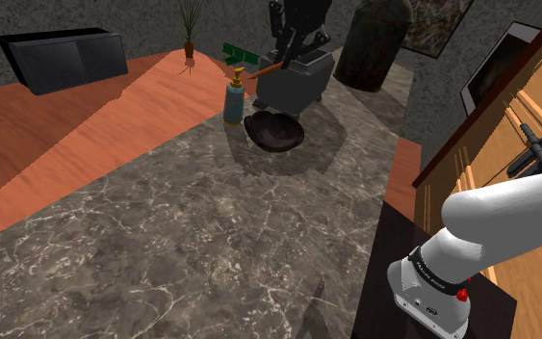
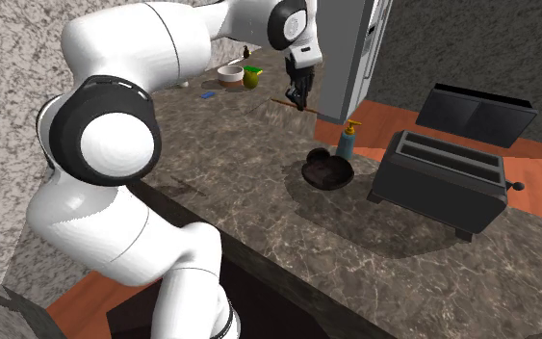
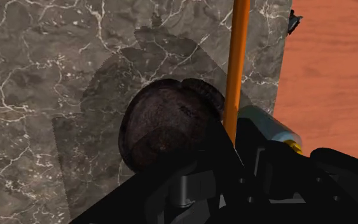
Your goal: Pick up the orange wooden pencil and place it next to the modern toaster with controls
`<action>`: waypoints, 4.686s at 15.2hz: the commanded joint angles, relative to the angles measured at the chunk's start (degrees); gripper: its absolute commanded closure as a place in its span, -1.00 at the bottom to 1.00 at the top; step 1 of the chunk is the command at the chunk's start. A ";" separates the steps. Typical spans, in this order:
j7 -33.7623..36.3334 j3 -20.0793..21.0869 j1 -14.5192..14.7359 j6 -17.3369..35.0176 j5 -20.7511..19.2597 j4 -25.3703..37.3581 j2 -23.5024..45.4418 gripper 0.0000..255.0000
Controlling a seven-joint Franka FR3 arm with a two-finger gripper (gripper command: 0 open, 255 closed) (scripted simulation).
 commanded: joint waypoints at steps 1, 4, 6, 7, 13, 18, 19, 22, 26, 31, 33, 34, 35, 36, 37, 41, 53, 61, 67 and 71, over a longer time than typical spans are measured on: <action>-3.44 -3.14 0.01 -0.27 0.56 -1.26 -0.88 1.00; -7.80 -6.74 -0.52 -0.27 0.75 -2.69 -1.28 1.00; -10.56 -8.92 -1.05 -0.26 0.65 -3.33 -1.21 1.00; -11.90 -9.94 -1.36 -0.25 0.55 -3.55 -1.08 1.00; -19.47 -15.36 -3.73 -0.23 -0.63 -3.54 0.94 1.00; -25.13 -19.06 -6.12 -0.34 -2.11 -1.74 4.15 1.00; -26.18 -19.74 -6.60 -0.38 -2.45 -1.19 4.95 1.00; -29.21 -21.61 -8.08 -0.61 -3.52 0.90 7.65 1.00; -32.91 -23.79 -10.02 -1.16 -5.05 4.66 11.91 1.00; -36.97 -26.07 -12.27 -2.42 -7.09 11.11 18.28 1.00; -38.43 -26.85 -13.09 -3.16 -7.95 14.30 21.17 1.00; -39.12 -27.21 -13.47 -3.59 -8.39 16.04 22.69 1.00; -39.79 -27.57 -13.83 -4.08 -8.83 17.89 24.27 1.00; -40.69 -28.05 -14.28 -4.84 -9.46 20.67 26.57 1.00; -40.85 -28.08 -14.32 -4.01 -9.35 19.60 26.33 1.00; -41.48 -28.14 -14.43 -0.76 -8.95 15.57 25.55 1.00; -43.02 -28.16 -14.48 8.54 -8.20 5.39 24.74 1.00; -43.80 -28.08 -14.38 14.52 -8.01 -0.10 25.31 1.00; -44.27 -28.01 -14.26 18.94 -8.02 -3.63 26.26 1.00; -44.53 -27.96 -14.16 21.87 -8.11 -5.71 27.15 1.00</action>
